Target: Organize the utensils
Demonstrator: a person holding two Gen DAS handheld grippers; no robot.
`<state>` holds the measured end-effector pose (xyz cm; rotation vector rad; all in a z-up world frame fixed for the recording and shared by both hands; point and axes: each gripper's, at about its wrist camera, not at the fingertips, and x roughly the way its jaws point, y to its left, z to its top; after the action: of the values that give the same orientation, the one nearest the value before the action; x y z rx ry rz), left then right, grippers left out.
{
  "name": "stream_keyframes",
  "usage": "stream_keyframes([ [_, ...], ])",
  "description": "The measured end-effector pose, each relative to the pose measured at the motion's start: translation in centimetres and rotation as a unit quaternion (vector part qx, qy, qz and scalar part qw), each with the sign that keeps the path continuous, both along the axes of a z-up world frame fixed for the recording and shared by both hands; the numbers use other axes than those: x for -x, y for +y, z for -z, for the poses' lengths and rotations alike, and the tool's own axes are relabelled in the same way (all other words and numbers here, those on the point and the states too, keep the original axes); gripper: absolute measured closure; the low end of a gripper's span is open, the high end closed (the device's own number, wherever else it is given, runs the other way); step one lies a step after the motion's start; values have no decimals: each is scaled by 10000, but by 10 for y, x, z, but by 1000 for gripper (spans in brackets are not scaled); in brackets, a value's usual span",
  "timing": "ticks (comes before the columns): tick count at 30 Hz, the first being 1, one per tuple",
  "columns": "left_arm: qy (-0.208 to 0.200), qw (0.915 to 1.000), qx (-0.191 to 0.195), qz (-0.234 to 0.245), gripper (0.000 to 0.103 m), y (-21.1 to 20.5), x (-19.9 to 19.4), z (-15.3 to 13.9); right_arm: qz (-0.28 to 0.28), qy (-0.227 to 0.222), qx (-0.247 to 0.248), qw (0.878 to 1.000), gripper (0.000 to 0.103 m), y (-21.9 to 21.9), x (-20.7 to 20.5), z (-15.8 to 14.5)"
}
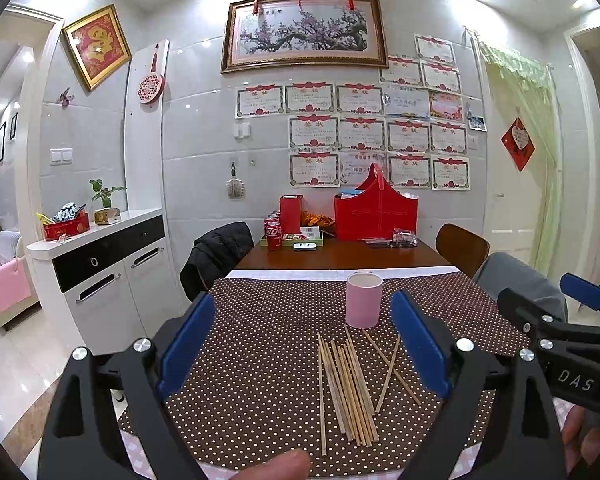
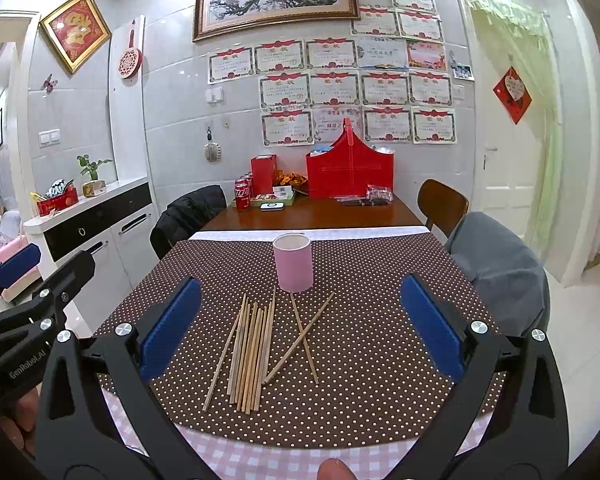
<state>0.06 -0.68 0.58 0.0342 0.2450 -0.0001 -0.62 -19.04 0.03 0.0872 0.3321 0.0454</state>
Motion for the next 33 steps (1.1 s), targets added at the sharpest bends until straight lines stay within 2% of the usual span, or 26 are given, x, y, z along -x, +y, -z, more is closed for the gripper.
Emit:
stream_keyframes([
  [9, 59, 10000, 0, 32, 14, -4, -14, 3, -7, 66, 56, 10000, 5, -1, -13, 2],
  [21, 460, 9989, 27, 23, 14, -7, -69, 33, 13, 441, 169, 9989, 5, -4, -61, 23],
  [26, 786, 9969, 0, -20, 14, -4, -100, 55, 51, 708, 211, 9973, 5, -10, -86, 39],
  [33, 1654, 9860, -155, -116, 15, 13, -152, 114, 155, 1293, 233, 9912, 5, -25, -129, 77],
])
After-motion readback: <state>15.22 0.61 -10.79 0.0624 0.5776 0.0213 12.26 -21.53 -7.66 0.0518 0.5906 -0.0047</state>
